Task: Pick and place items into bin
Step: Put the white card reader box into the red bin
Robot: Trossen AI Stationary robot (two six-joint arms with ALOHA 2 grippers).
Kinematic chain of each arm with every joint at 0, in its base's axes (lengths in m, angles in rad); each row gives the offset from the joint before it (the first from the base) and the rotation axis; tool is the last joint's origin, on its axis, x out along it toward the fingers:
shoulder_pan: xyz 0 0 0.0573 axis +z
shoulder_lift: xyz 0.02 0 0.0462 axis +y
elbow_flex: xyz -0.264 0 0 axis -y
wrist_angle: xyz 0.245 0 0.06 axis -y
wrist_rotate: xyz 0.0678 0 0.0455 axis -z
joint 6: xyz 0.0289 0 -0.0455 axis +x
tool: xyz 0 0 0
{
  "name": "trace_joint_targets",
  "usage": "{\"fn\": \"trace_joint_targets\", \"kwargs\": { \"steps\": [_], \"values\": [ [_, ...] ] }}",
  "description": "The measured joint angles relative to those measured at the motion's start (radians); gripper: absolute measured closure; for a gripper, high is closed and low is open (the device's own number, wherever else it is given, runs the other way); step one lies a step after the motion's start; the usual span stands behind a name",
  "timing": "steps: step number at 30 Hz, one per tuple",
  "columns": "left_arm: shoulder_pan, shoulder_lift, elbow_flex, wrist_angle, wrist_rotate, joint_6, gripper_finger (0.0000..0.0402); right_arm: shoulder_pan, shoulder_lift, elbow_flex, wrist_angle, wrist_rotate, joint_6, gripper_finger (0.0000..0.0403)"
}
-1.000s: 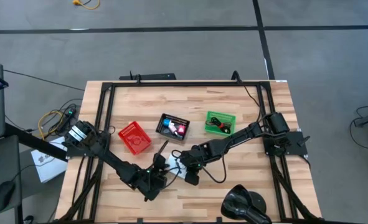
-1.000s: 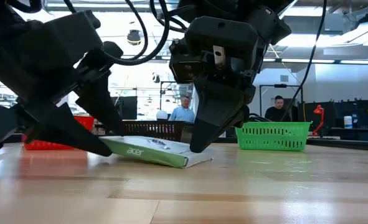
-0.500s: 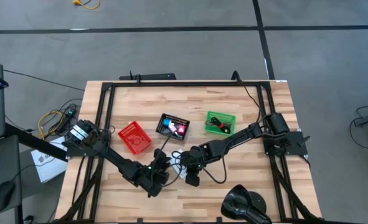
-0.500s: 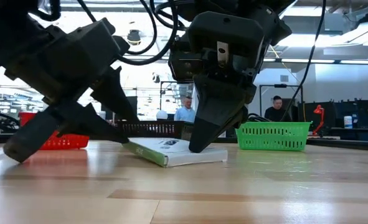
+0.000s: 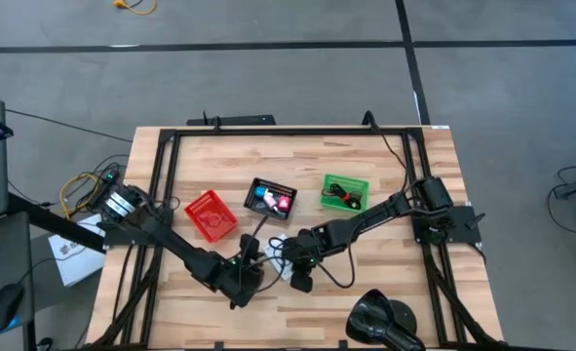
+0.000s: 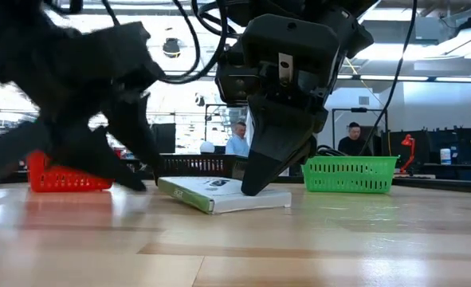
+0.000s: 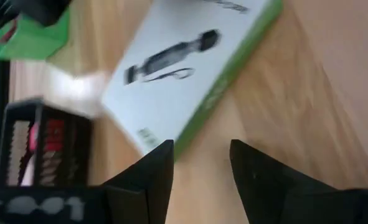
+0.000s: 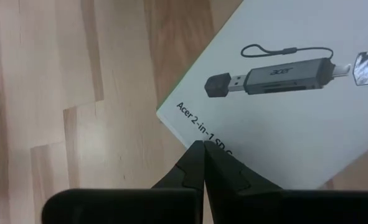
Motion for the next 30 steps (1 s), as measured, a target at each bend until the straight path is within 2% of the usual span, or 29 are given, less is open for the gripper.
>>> {"fn": "trace_joint_targets", "kwargs": {
  "steps": [5,12,15,19,22,26,30],
  "values": [
    [0.041,-0.156,0.017,-0.201,0.047,-0.146,0.0265,0.000,-0.002,-0.021,0.024,0.000,0.000,0.0403],
    [0.140,-0.504,0.018,-0.445,0.167,-0.218,0.0312,0.002,-0.006,-0.091,0.125,-0.004,0.043,0.0403],
    [0.215,-0.640,0.016,-0.502,0.286,-0.242,0.0316,0.008,-0.005,-0.097,0.161,-0.003,0.033,0.0403],
    [0.336,-0.747,-0.048,-0.404,0.571,-0.278,0.0316,0.011,-0.003,-0.099,0.198,-0.003,0.028,0.0403],
    [0.400,-0.758,-0.118,-0.287,0.710,-0.343,0.0316,0.016,-0.003,-0.099,0.192,0.026,0.028,0.0403],
    [0.436,-0.705,-0.229,-0.105,0.861,-0.391,0.0316,0.034,-0.003,-0.099,0.186,0.099,0.007,0.0403],
    [0.444,-0.604,-0.308,0.108,0.986,-0.429,0.0316,0.046,-0.003,-0.099,0.189,0.108,-0.024,0.0403]
  ]
}}
